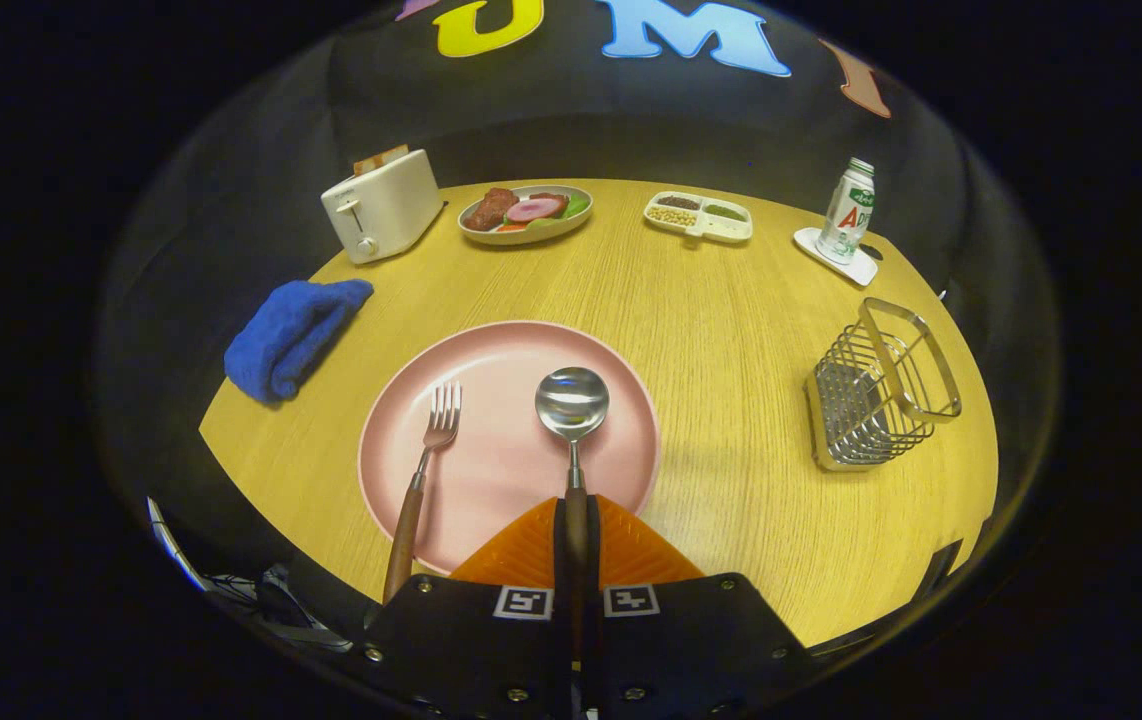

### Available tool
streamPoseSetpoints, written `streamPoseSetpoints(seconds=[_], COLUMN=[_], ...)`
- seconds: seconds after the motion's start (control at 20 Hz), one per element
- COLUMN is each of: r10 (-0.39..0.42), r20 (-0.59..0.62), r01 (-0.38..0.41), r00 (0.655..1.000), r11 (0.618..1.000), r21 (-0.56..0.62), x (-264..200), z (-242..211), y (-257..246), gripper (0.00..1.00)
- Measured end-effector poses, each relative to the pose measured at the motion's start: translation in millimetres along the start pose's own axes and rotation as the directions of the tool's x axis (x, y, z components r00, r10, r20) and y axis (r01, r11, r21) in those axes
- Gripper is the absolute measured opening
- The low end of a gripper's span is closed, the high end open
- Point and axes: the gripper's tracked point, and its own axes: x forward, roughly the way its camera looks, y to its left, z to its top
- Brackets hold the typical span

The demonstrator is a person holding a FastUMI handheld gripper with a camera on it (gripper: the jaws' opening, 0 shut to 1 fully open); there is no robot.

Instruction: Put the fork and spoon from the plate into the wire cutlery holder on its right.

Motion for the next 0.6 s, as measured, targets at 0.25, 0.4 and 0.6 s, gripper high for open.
streamPoseSetpoints(seconds=[0.25, 0.4, 0.6], r10=[-0.061, -0.116, -0.179], r20=[0.085, 0.130, 0.101], r01=[0.054, 0.100, 0.161], r00=[0.994, 0.985, 0.979], r11=[0.995, 0.988, 0.973], r21=[0.082, 0.121, 0.163], x=[-29, -51, -69], z=[32, 54, 56], y=[-40, -79, -134], gripper=[0.05, 0.04, 0.04])
